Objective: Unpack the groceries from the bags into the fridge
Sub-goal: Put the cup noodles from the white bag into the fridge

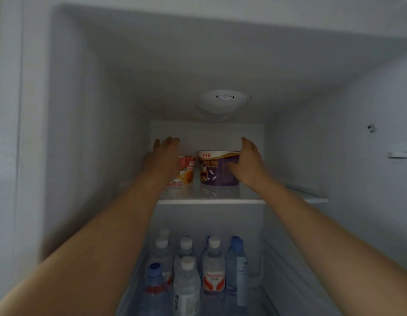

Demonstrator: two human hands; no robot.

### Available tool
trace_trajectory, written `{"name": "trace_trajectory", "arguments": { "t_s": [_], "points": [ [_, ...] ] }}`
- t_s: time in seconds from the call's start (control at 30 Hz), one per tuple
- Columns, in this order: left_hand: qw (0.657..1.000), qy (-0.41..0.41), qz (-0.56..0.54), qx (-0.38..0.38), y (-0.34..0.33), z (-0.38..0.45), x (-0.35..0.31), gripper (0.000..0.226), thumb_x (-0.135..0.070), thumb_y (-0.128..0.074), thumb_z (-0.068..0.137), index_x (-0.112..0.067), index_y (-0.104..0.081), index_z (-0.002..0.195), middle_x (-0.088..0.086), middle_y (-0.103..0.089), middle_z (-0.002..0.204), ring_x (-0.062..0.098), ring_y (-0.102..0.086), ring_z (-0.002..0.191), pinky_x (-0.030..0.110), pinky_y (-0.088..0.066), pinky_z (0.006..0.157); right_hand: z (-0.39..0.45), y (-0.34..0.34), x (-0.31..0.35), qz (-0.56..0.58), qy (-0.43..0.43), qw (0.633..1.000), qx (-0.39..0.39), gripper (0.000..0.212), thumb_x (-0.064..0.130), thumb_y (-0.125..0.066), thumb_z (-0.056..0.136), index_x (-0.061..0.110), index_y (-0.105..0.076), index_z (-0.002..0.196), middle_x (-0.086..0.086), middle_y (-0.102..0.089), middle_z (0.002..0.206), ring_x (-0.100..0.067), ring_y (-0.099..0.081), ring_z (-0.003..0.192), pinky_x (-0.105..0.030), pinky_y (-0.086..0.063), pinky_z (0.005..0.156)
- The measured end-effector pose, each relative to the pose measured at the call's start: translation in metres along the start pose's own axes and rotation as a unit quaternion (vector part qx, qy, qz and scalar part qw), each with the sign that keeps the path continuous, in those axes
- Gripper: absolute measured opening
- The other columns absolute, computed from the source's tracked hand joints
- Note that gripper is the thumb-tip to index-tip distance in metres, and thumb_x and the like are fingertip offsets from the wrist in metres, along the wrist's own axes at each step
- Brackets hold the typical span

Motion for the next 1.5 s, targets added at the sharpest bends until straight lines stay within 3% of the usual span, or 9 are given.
{"name": "trace_trajectory", "arguments": {
  "t_s": [0.13,0.23,0.33,0.47,0.7,0.9,1.1,1.37,1.5],
  "points": [
    [0.985,0.003,-0.16,-0.057,0.016,-0.023,-0.024,0.046,-0.013,-0.061,0.086,-0.016,-0.049,0.131,0.012,-0.06,0.124,0.033,-0.057,0.113,0.044,-0.05,0.092,-0.023,0.022,0.007,0.017,0.021,0.997,-0.066,0.059,0.016,-0.06,0.087,0.002,-0.037,0.14,-0.019,-0.048,0.135,-0.031,-0.047,0.123,-0.026,-0.036,0.098],
    [0.962,-0.022,-0.258,-0.088,0.025,-0.054,-0.046,0.035,-0.011,-0.059,0.086,-0.016,-0.057,0.121,0.009,-0.068,0.108,0.03,-0.064,0.099,0.042,-0.054,0.082,-0.055,0.038,0.012,0.053,0.032,0.993,-0.105,0.046,0.014,-0.058,0.089,0.0,-0.047,0.132,-0.019,-0.055,0.129,-0.031,-0.052,0.118,-0.032,-0.039,0.1],
    [0.948,-0.048,-0.286,-0.131,0.034,-0.094,-0.062,0.025,-0.011,-0.059,0.085,-0.016,-0.062,0.11,0.003,-0.072,0.09,0.025,-0.067,0.086,0.036,-0.053,0.079,-0.099,0.055,0.023,0.093,0.05,0.985,-0.14,0.038,0.01,-0.059,0.089,0.002,-0.052,0.126,-0.015,-0.059,0.125,-0.026,-0.055,0.115,-0.023,-0.037,0.096],
    [0.929,-0.073,-0.344,-0.116,0.043,-0.173,-0.086,0.023,-0.008,-0.06,0.087,-0.014,-0.062,0.109,-0.003,-0.07,0.094,0.012,-0.062,0.088,0.019,-0.045,0.077,-0.173,0.072,0.021,0.142,0.044,0.977,-0.15,0.036,0.012,-0.061,0.088,0.009,-0.054,0.124,-0.006,-0.062,0.12,-0.018,-0.058,0.111,-0.028,-0.043,0.099],
    [0.917,-0.095,-0.386,-0.039,0.036,-0.339,-0.123,0.018,-0.012,-0.062,0.09,-0.021,-0.063,0.105,-0.017,-0.068,0.091,0.008,-0.063,0.091,0.028,-0.05,0.08,-0.347,0.106,-0.005,0.14,-0.005,0.986,-0.089,0.036,0.016,-0.063,0.09,0.015,-0.054,0.125,0.006,-0.061,0.12,-0.002,-0.055,0.114,-0.019,-0.042,0.1],
    [0.891,-0.058,-0.444,0.078,0.032,-0.504,-0.177,0.031,-0.012,-0.062,0.09,-0.041,-0.057,0.099,-0.016,-0.069,0.093,-0.002,-0.063,0.093,0.01,-0.048,0.073,-0.516,0.155,-0.029,0.116,-0.075,0.989,-0.05,0.037,0.023,-0.059,0.089,0.017,-0.053,0.125,0.009,-0.061,0.12,-0.003,-0.055,0.116,-0.02,-0.041,0.1],
    [0.871,-0.031,-0.455,0.18,0.037,-0.66,-0.235,0.035,-0.008,-0.064,0.088,-0.039,-0.056,0.102,-0.016,-0.069,0.093,-0.008,-0.06,0.092,0.001,-0.04,0.074,-0.674,0.219,-0.04,0.065,-0.149,0.987,-0.011,0.036,0.029,-0.057,0.09,0.017,-0.054,0.123,0.011,-0.06,0.118,0.0,-0.054,0.115,-0.02,-0.042,0.099],
    [0.822,-0.031,-0.441,0.359,0.051,-0.841,-0.307,0.029,-0.017,-0.063,0.09,-0.043,-0.054,0.101,-0.022,-0.066,0.091,-0.009,-0.059,0.093,0.002,-0.04,0.081,-0.865,0.312,-0.052,-0.014,-0.311,0.95,-0.001,0.043,0.042,-0.048,0.089,0.02,-0.054,0.125,0.014,-0.059,0.116,0.002,-0.054,0.112,-0.021,-0.045,0.096],
    [0.785,-0.076,-0.434,0.435,0.053,-0.906,-0.351,0.021,-0.026,-0.058,0.092,-0.041,-0.053,0.106,-0.023,-0.064,0.096,-0.003,-0.06,0.096,0.017,-0.047,0.092,-0.941,0.353,-0.064,-0.026,-0.398,0.916,-0.051,0.04,0.038,-0.052,0.088,0.02,-0.055,0.123,0.016,-0.06,0.115,0.0,-0.056,0.11,-0.028,-0.049,0.095]
  ]
}}
Point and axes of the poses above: each hand's wrist, its own z-axis towards the middle knuckle, its own y-axis out of the back of the hand, x = y × z, the point moved 5 cm from there along z, towards the middle knuckle
